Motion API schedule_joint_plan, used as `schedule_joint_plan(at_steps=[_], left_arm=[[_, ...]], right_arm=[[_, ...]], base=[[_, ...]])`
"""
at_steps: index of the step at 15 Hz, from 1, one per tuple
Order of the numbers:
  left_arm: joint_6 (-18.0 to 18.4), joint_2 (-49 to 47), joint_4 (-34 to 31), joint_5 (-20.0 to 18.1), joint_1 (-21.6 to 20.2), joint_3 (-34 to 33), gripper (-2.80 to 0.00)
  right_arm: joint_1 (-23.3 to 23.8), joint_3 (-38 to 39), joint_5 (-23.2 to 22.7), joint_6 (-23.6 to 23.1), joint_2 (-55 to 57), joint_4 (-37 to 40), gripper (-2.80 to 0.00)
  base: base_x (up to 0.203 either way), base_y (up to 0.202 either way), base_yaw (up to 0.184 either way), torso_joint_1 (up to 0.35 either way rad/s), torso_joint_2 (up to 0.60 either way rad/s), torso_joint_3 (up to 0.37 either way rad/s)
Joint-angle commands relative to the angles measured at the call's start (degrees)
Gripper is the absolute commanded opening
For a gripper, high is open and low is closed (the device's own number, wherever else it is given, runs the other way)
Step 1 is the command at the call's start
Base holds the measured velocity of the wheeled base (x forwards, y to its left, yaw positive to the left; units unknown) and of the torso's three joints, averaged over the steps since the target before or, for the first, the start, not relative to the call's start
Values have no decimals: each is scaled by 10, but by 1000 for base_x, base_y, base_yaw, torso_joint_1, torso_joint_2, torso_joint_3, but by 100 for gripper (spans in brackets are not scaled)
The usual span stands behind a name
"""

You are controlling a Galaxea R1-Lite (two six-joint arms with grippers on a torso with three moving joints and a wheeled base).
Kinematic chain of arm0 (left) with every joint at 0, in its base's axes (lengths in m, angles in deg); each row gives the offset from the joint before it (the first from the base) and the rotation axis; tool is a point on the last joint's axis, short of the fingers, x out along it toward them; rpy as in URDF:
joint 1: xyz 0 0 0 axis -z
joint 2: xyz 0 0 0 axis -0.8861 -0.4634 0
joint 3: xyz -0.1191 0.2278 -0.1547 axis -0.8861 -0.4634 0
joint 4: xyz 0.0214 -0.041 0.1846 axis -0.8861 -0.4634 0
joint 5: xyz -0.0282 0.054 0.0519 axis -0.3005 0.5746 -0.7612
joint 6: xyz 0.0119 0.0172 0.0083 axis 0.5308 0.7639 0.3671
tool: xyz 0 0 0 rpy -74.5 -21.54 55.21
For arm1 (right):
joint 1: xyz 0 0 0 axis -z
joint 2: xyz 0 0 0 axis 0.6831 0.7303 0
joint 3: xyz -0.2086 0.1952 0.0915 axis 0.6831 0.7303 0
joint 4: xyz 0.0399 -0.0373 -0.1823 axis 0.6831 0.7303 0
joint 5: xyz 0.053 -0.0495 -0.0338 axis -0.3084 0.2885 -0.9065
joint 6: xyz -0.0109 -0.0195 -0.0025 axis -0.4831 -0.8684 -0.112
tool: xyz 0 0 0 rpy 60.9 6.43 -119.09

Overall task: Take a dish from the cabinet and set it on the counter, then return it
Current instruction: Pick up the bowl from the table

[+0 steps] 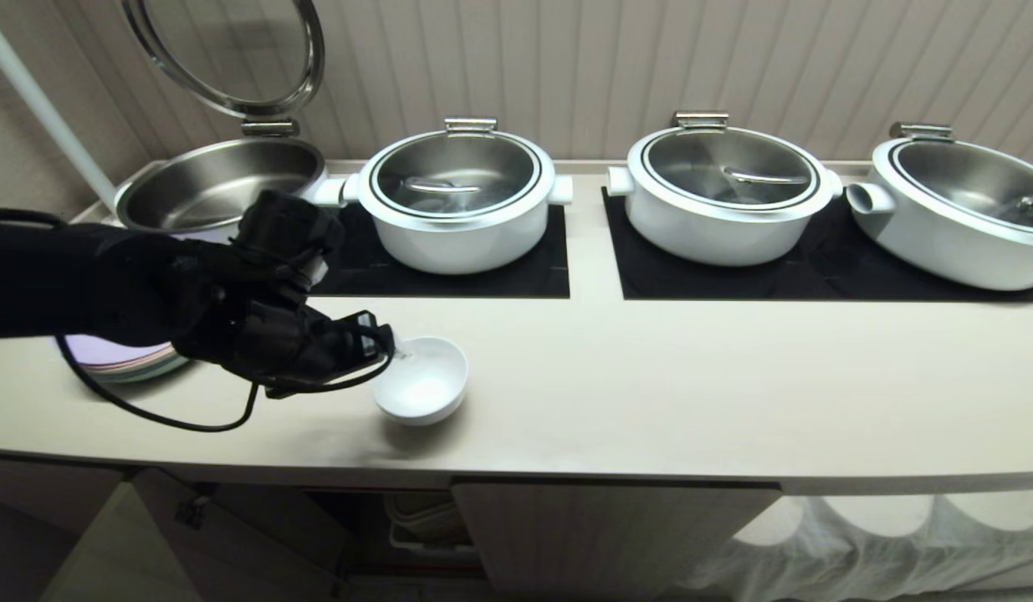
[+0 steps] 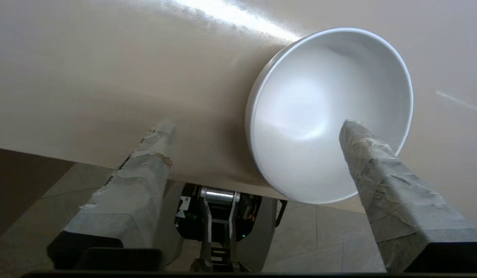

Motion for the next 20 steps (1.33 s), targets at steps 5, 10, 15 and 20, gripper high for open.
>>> schedule_joint_plan(at_steps=[5, 10, 15, 20], left_arm=[[5, 141, 93, 17, -17, -142, -280], [41, 286, 100, 19, -116, -287, -280], [59, 455, 99, 59, -187, -433, -280], [174, 621, 97, 83, -184, -535, -280]], right_arm=[[0, 0, 0, 1, 0, 0, -280], [0, 0, 0, 1, 0, 0, -280], [0, 0, 1, 1, 0, 1, -280], [0, 0, 0, 1, 0, 1, -280]], base=[[0, 0, 0, 0, 0, 0], [0, 0, 0, 0, 0, 0], [0, 0, 0, 0, 0, 0], [0, 0, 0, 0, 0, 0]])
